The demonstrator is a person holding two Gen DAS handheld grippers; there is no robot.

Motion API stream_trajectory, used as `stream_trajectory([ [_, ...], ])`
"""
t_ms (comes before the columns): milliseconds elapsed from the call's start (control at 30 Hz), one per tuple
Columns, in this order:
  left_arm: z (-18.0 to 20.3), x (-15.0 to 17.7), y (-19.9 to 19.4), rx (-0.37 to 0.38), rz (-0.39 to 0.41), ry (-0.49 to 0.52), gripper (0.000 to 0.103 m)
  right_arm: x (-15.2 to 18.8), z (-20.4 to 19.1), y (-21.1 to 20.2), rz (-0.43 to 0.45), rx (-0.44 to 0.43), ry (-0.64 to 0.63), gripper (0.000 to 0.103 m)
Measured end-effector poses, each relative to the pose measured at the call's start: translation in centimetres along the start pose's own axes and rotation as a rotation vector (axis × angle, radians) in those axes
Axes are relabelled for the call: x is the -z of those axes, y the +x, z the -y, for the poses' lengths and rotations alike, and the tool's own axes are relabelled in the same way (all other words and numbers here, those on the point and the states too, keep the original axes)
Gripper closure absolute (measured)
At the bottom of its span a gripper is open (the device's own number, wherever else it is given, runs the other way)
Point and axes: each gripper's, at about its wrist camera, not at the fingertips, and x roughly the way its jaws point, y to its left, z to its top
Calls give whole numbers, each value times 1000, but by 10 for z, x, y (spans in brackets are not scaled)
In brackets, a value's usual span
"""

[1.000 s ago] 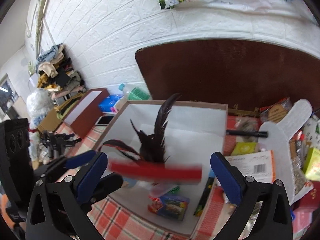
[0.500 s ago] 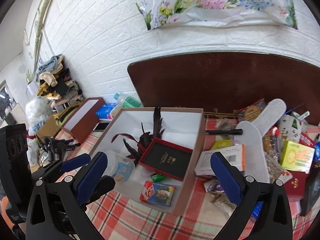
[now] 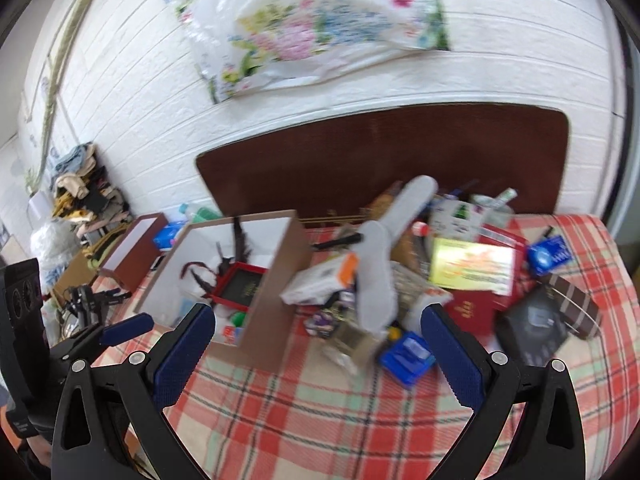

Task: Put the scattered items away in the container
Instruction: 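Move the left tool back toward the blue mentos tin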

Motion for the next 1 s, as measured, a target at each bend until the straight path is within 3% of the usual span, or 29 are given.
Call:
stream_trajectory([
  [267, 56, 18, 52, 34, -88, 26, 8, 27, 81, -18, -43, 100, 58, 0],
  [467, 84, 32, 97, 42, -157, 85, 8, 46, 127, -11, -90, 107, 114, 0],
  [600, 86, 40, 129, 27, -216, 97, 8, 56, 145, 8, -136, 97, 146, 0],
  [1000, 79, 39, 202, 61, -281, 96, 8, 61, 176, 61, -187, 82, 169, 0],
])
